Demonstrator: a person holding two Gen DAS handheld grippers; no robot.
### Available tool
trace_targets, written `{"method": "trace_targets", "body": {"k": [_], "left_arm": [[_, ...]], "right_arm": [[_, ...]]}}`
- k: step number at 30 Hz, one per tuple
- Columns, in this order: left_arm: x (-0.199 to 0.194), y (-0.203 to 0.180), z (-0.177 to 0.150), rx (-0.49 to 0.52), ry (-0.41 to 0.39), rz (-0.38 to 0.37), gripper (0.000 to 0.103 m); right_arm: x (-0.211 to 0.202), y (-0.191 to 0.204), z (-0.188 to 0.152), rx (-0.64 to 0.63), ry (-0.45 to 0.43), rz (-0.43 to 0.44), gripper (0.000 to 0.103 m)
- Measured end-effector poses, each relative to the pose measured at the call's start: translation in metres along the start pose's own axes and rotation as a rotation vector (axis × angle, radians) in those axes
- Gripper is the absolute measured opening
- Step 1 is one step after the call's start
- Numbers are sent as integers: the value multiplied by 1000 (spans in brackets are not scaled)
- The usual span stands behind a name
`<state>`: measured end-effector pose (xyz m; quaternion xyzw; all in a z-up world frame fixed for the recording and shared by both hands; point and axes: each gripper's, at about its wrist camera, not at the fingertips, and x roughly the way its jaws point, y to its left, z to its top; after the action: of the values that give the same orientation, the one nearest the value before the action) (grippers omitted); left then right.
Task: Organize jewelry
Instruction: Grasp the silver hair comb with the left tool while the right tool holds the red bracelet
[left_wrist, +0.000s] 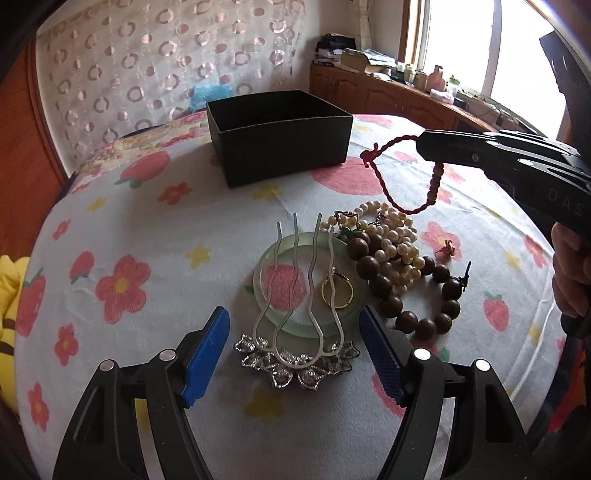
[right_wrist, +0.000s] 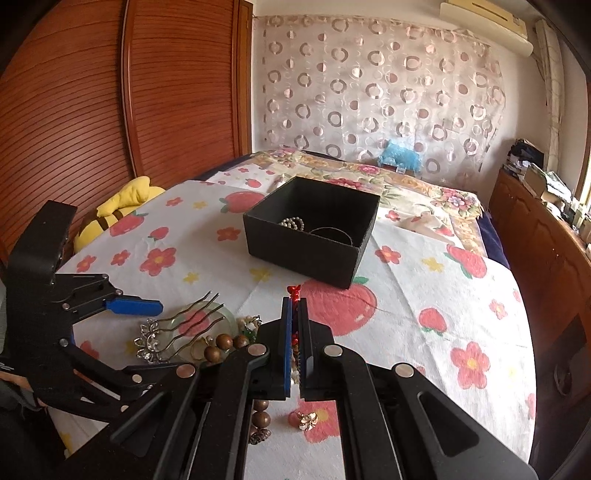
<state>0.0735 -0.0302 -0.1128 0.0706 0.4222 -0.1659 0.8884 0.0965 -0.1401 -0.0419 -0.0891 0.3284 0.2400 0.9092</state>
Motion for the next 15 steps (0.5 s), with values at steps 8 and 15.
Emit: {"method": "trace_targets", "body": {"k": [8, 15], "left_arm": [[-9, 4, -5, -19, -29, -21, 47], [-16, 9, -4, -40, -45, -17, 44]], "right_arm": [[3, 2, -3, -1, 7, 5, 3], [5, 3, -4, -1, 9, 6, 3]]}}
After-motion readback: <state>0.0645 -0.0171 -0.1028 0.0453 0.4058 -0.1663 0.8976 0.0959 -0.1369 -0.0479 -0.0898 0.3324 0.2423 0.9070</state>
